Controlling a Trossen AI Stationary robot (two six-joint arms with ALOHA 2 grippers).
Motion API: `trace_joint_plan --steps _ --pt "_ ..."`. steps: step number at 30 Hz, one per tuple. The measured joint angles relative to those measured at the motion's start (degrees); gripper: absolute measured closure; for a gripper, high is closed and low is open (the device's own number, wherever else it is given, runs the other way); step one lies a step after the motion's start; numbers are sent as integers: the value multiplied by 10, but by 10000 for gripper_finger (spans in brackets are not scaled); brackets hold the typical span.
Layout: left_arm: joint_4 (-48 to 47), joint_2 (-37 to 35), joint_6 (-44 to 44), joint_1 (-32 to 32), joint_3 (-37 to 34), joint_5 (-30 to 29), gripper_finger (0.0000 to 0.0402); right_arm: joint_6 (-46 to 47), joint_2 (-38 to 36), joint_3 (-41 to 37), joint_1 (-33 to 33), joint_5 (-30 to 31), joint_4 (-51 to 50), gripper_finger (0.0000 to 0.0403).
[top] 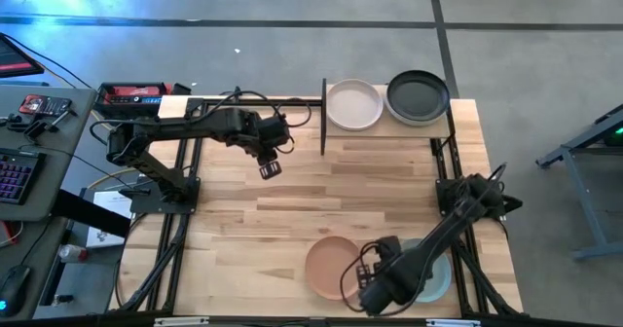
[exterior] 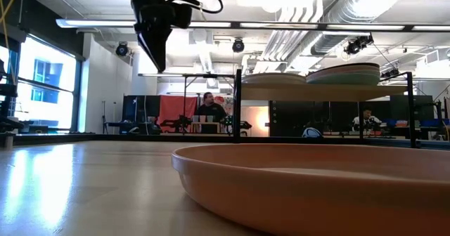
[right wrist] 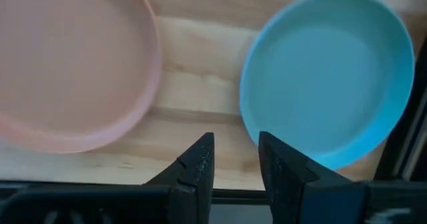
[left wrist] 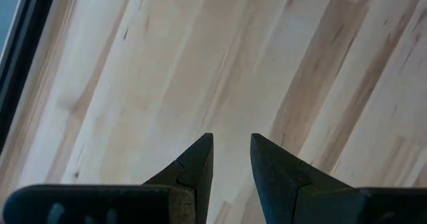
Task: Place and stack plates onto a shelf
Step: Stack the blue plate on top of the gray plate on the shelf
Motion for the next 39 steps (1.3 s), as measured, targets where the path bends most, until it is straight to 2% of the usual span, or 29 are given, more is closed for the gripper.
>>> trace_joint_plan --steps 5,23,39 --pt "0 0 0 -12 0 0 312 20 34 0 14 -38 14 308" --pt "2 0 0 -38 0 0 312 -14 136 0 22 -47 18 308" --pt "1 0 0 -38 0 0 312 -26 173 0 42 -63 15 308"
